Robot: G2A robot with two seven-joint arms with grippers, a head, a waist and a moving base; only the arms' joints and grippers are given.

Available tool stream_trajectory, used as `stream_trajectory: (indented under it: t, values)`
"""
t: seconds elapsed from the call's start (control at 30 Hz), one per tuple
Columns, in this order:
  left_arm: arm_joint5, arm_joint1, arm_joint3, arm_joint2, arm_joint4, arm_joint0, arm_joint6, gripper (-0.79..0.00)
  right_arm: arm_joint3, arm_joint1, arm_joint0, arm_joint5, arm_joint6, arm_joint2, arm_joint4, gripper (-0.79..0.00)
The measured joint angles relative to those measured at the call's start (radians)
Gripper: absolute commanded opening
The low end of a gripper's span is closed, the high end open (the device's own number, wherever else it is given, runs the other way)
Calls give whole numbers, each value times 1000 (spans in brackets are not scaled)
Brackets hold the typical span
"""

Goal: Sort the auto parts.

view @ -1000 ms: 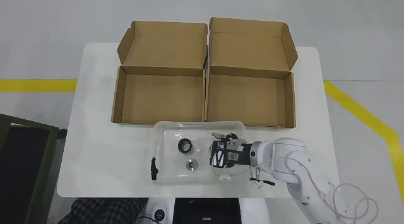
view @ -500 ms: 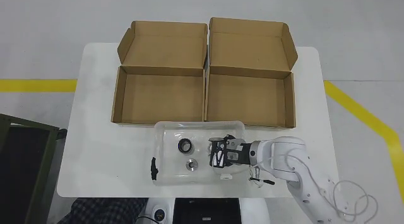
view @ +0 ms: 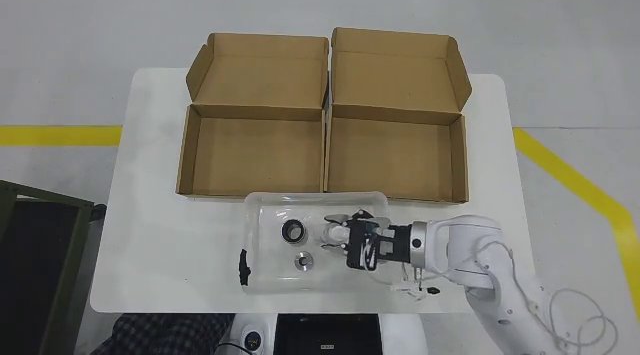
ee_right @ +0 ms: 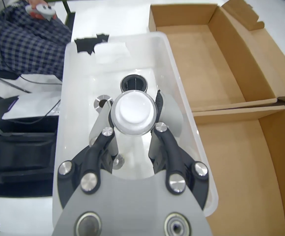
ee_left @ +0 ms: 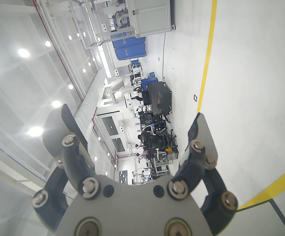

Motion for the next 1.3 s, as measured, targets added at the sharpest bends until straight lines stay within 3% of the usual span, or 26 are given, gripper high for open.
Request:
stream_trajectory:
  t: [0.37,0.53,1.07,1.3]
  values:
    - [0,0,0,0,0,0,0,0,65,-3,-30,46,-338,42,95,-785]
    - [0,0,0,0,0,0,0,0,108,-4,-29,13,-448,56,181,-785]
    - [0,0,0,0,0,0,0,0,138,-7,-35,71,-604,134,297,-785]
    - [0,0,0,0,0,0,0,0,146,-11,-35,89,-618,136,307,-785]
